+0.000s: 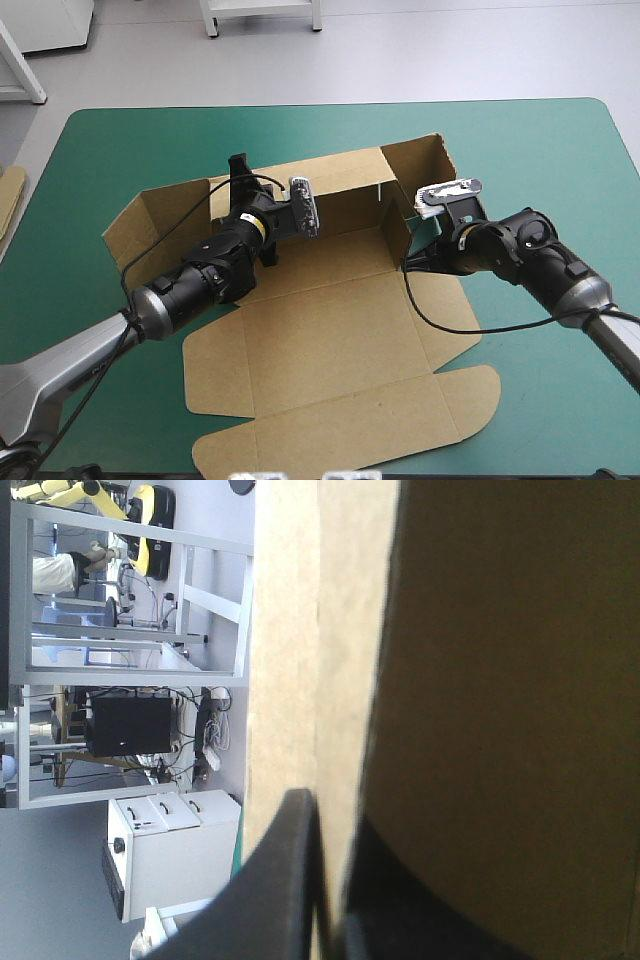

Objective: Fold the box

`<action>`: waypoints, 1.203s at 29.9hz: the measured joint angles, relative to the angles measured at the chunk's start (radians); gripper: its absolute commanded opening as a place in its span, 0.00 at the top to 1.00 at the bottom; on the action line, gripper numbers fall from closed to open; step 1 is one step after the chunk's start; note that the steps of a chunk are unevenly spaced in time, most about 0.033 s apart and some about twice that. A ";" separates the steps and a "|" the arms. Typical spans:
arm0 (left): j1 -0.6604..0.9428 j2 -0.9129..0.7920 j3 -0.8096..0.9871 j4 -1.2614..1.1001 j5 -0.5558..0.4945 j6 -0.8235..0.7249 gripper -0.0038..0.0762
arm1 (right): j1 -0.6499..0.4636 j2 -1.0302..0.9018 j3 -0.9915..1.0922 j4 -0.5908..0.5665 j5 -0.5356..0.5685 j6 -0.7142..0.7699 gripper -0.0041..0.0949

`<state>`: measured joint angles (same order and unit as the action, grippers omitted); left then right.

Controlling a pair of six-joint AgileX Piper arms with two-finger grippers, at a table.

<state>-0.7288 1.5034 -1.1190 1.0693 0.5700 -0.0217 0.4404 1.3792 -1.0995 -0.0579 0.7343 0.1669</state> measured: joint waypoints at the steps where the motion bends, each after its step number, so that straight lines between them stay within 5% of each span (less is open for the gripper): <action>1: 0.000 0.000 0.000 0.000 0.000 0.000 0.96 | 0.000 0.004 0.000 0.000 -0.004 0.000 0.98; 17: -0.001 0.000 0.000 0.000 0.002 -0.008 0.96 | 0.000 0.039 -0.007 0.000 -0.017 0.000 0.98; 24: -0.001 0.000 0.000 0.000 0.002 -0.008 0.96 | -0.028 0.045 -0.171 0.022 0.083 -0.039 0.98; 36: -0.001 0.000 0.000 0.000 0.002 -0.008 0.96 | -0.224 0.326 -0.772 0.267 0.406 -0.232 0.98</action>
<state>-0.7300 1.5034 -1.1190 1.0693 0.5722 -0.0298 0.2159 1.7053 -1.8717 0.2090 1.1406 -0.0652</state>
